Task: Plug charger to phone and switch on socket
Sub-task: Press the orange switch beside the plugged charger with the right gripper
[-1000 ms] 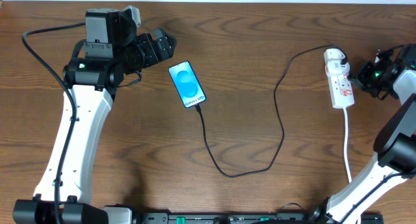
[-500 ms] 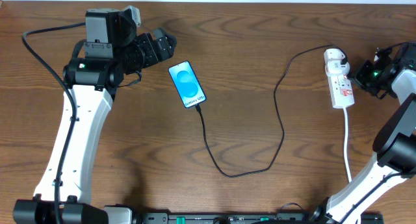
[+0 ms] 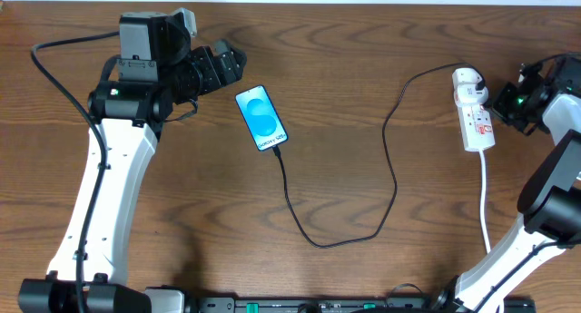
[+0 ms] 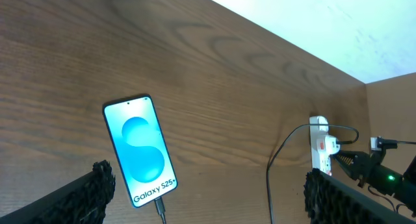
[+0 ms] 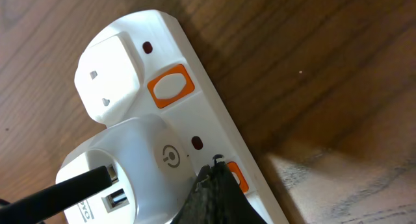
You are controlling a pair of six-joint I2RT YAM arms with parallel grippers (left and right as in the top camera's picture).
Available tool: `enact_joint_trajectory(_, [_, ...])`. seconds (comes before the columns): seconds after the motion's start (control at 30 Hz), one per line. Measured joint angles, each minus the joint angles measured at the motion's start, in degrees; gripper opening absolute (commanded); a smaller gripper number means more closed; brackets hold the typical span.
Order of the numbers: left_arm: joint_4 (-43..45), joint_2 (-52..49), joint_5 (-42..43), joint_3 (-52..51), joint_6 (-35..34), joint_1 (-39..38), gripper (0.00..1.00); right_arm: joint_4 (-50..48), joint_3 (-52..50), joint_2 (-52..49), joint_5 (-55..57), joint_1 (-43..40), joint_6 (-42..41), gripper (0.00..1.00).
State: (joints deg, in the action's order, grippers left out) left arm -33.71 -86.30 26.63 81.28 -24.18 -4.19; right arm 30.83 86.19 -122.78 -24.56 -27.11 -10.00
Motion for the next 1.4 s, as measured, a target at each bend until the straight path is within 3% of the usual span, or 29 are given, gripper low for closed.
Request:
enact_joint_trajectory(1.03, [0.0,0.0,0.0,0.0,0.0,0.0,0.95,2.3,-0.1,0.9,1.4,0.3,2.2,0.01])
enact_joint_trajectory(1.4, [0.0,0.0,0.0,0.0,0.0,0.0,0.95,2.7,-0.5,2.9,0.6,-3.9,2.1,0.01])
